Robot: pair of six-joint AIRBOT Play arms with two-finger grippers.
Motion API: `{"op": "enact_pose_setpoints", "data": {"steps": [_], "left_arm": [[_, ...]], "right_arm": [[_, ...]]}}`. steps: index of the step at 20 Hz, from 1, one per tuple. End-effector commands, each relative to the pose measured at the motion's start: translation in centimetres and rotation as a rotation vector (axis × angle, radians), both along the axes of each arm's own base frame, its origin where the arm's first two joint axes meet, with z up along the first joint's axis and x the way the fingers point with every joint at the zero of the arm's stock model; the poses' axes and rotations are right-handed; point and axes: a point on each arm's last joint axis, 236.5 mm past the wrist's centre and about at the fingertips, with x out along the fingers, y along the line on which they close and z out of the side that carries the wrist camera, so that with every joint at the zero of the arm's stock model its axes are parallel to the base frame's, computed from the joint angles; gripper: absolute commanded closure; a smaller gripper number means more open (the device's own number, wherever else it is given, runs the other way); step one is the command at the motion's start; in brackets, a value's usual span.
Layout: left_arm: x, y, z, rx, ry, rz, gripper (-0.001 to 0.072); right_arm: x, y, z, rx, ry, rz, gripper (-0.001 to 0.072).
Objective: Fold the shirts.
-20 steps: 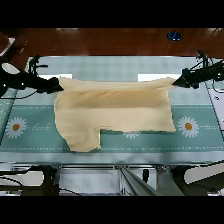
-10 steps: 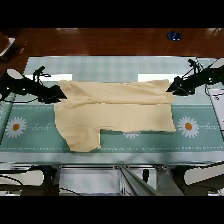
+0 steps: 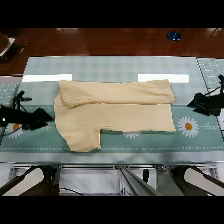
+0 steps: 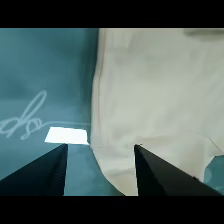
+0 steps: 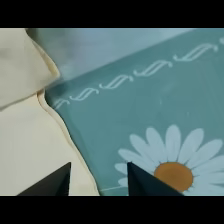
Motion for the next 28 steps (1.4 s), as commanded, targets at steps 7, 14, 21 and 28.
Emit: {"op": "enact_pose_setpoints", "data": {"steps": [7, 14, 21, 28], "left_arm": [[-5.4, -6.6, -2.8, -0.219, 0.073, 0.105, 0.0197], [-5.1, -10.1, -4.1, -0.177, 0.042, -0.056, 0.0692], [-4.9, -10.0, -4.1, -0.172, 0.036, -0.056, 0.0690], [-4.9, -10.0, -4.1, -0.172, 0.036, -0.055, 0.0690]], "right_arm": [[-4.1, 4.9, -1.8, 0.133, -0.057, -0.048, 0.0301], [-6.5, 1.4, -3.6, -0.013, 0.065, -0.114, 0.0301], [-6.9, 6.6, -4.0, 0.242, 0.142, -0.068, 0.0301], [-7.1, 7.3, -6.7, 0.311, 0.225, -0.082, 0.0301]]}}
